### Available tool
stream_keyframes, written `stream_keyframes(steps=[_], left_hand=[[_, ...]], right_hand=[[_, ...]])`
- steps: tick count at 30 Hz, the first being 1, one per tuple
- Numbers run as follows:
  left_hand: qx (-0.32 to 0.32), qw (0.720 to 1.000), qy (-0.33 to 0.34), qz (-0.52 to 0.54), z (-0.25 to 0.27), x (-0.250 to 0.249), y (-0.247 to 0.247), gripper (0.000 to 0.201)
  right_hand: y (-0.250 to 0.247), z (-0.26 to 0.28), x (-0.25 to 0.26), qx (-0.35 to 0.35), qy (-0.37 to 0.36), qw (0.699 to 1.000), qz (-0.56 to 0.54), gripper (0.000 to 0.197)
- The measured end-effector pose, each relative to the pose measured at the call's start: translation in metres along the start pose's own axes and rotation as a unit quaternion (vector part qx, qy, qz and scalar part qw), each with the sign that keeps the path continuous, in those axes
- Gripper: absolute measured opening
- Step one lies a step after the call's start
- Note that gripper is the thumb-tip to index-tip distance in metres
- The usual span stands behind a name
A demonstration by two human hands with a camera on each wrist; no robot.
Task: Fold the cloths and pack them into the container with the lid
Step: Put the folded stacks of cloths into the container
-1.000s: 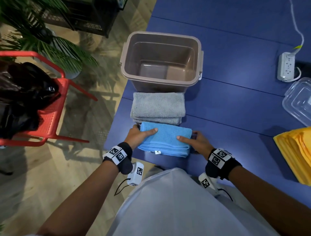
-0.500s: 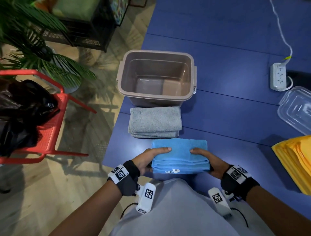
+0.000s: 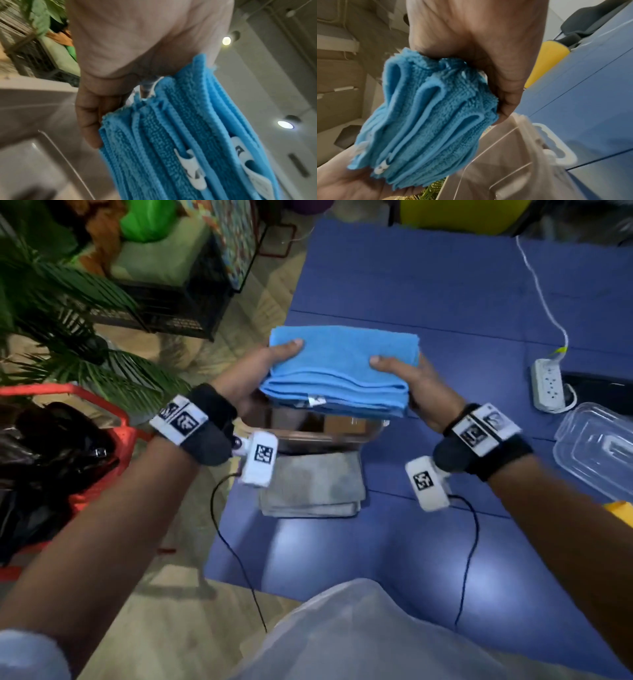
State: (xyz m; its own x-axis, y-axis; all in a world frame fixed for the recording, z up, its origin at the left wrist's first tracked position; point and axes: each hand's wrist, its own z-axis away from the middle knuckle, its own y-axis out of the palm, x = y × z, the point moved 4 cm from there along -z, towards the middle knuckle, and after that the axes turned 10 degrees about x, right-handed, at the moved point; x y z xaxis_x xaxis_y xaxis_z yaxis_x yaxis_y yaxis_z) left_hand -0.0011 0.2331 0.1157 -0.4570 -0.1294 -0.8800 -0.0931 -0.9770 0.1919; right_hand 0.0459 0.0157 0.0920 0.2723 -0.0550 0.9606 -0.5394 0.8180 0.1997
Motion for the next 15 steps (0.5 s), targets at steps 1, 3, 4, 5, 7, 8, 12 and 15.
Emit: stream_keyframes(steps=[1, 3, 4, 5, 7, 8, 12, 15], left_hand=[[-0.008, 1.0, -0.024, -0.005, -0.011, -0.003, -0.011, 0.024], [-0.041, 0.996, -0.06, -0.046, -0.031, -0.002, -0.033, 0.025], [-0.063, 0.991, -0.085, -0.08, -0.039, 0.003, -0.042, 0.025], [-0.081, 0.984, -0.105, -0.116, -0.048, 0.009, -0.051, 0.025], [-0.099, 0.973, -0.118, -0.171, -0.069, 0.024, -0.064, 0.025], [-0.106, 0.97, -0.109, -0.19, -0.078, 0.03, -0.068, 0.026], [-0.129, 0.907, -0.189, -0.354, -0.095, 0.05, -0.074, 0.054], [-0.091, 0.824, -0.291, -0.477, -0.104, 0.069, -0.076, 0.081]], right_hand=[[0.004, -0.02, -0.004, 0.002, 0.012, 1.0, 0.0, 0.047], [0.012, -0.052, -0.021, -0.001, 0.045, 0.999, -0.002, 0.042], [0.015, -0.065, -0.032, -0.005, 0.065, 0.998, -0.002, 0.044], [0.015, -0.076, -0.044, -0.013, 0.092, 0.996, -0.006, 0.048], [0.009, -0.095, -0.074, -0.035, 0.159, 0.986, -0.018, 0.062], [0.002, -0.106, -0.092, -0.041, 0.188, 0.981, -0.017, 0.068], [-0.007, -0.129, -0.133, -0.051, 0.318, 0.946, 0.029, 0.07], [0.009, -0.12, -0.138, 0.003, 0.384, 0.91, 0.157, 0.017]])
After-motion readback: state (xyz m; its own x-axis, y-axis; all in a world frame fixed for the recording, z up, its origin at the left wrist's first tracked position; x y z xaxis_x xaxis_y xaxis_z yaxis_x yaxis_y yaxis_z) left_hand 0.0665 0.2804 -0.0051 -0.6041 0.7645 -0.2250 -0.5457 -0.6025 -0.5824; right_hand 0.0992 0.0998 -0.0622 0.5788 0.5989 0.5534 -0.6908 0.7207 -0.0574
